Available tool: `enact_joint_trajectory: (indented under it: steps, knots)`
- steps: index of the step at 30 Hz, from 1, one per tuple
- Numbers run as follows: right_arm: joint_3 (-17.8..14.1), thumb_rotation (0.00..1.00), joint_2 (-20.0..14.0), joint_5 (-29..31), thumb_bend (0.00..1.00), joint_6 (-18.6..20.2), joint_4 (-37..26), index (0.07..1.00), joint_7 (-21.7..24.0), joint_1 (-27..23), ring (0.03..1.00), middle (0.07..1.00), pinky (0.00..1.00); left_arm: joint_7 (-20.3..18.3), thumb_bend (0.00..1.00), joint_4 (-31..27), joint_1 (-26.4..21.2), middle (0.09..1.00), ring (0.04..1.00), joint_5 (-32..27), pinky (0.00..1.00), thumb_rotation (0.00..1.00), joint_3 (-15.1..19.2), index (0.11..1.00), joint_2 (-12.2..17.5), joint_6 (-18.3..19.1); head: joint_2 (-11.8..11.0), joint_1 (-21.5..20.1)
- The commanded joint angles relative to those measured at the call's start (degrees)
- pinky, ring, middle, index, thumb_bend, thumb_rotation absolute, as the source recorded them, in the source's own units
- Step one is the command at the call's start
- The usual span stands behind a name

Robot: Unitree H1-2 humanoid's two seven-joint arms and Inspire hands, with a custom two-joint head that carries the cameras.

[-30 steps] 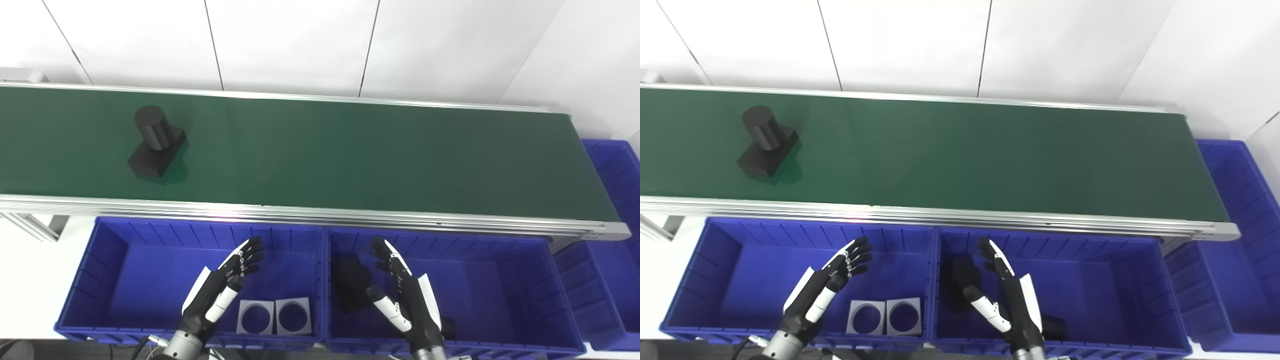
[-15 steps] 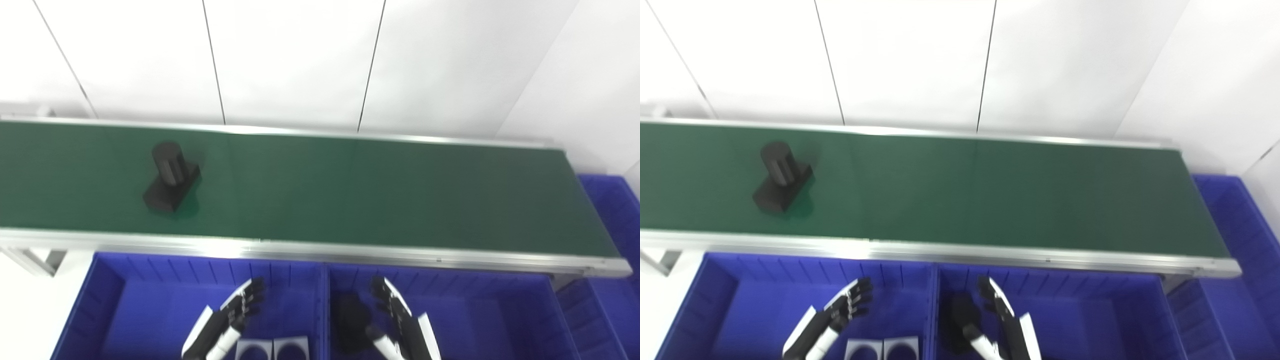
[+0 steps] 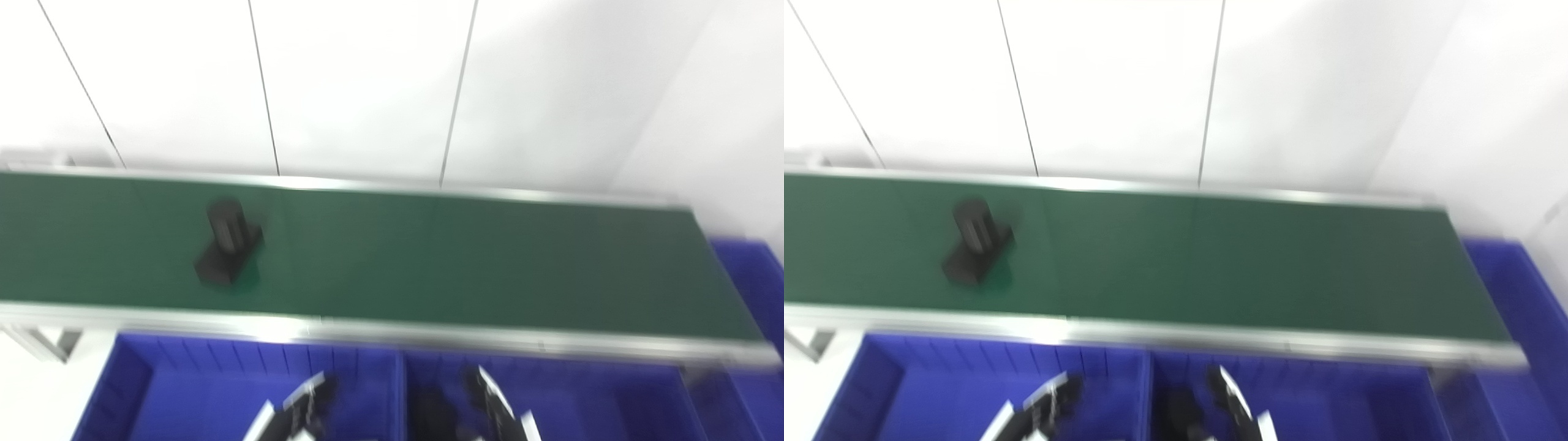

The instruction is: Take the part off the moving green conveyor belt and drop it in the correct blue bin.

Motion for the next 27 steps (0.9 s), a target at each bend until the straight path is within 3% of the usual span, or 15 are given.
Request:
enact_joint_trajectory:
  steps: [1, 8, 13, 19, 27]
  knots:
    - [0.8, 0.88, -0.6, -0.1, 0.79, -3.0, -3.2, 0.923, -3.3, -0.4, 0.886, 0.900, 0.86, 2.3, 0.83, -0.2, -1.3, 0.868, 0.851, 0.6, 0.81, 0.86, -1.2, 0.864, 0.5, -2.0, -0.1, 1.3]
    - [3.1, 0.87, -2.8, -3.1, 0.86, -3.0, -9.7, 0.932, -9.1, -2.2, 0.875, 0.895, 0.87, 8.9, 0.84, 0.9, -3.0, 0.852, 0.829, 2.2, 0.78, 0.85, -6.6, 0.848, 2.1, -2.0, -1.5, 4.4]
    - [1.4, 0.91, -3.0, -3.8, 0.88, -3.0, -14.7, 0.944, -7.9, -5.2, 0.891, 0.904, 0.90, 17.7, 0.84, 2.1, -5.0, 0.848, 0.820, 4.9, 0.77, 0.89, -13.1, 0.846, 3.9, -2.0, -2.2, 5.6]
    - [-2.3, 0.91, -2.2, -4.8, 0.88, -1.7, -17.7, 0.957, -2.0, -10.6, 0.869, 0.901, 0.88, 25.2, 0.84, 3.7, -7.2, 0.844, 0.814, 5.5, 0.76, 0.90, -19.3, 0.841, 5.2, -2.0, -2.8, 5.6]
    - [-5.9, 0.83, -0.8, -7.3, 0.88, 8.7, -22.4, 0.928, 8.8, -19.3, 0.841, 0.870, 0.78, 33.0, 0.86, 5.4, -9.6, 0.839, 0.810, 6.2, 0.75, 0.91, -25.7, 0.838, 6.6, -2.0, -2.9, 3.9]
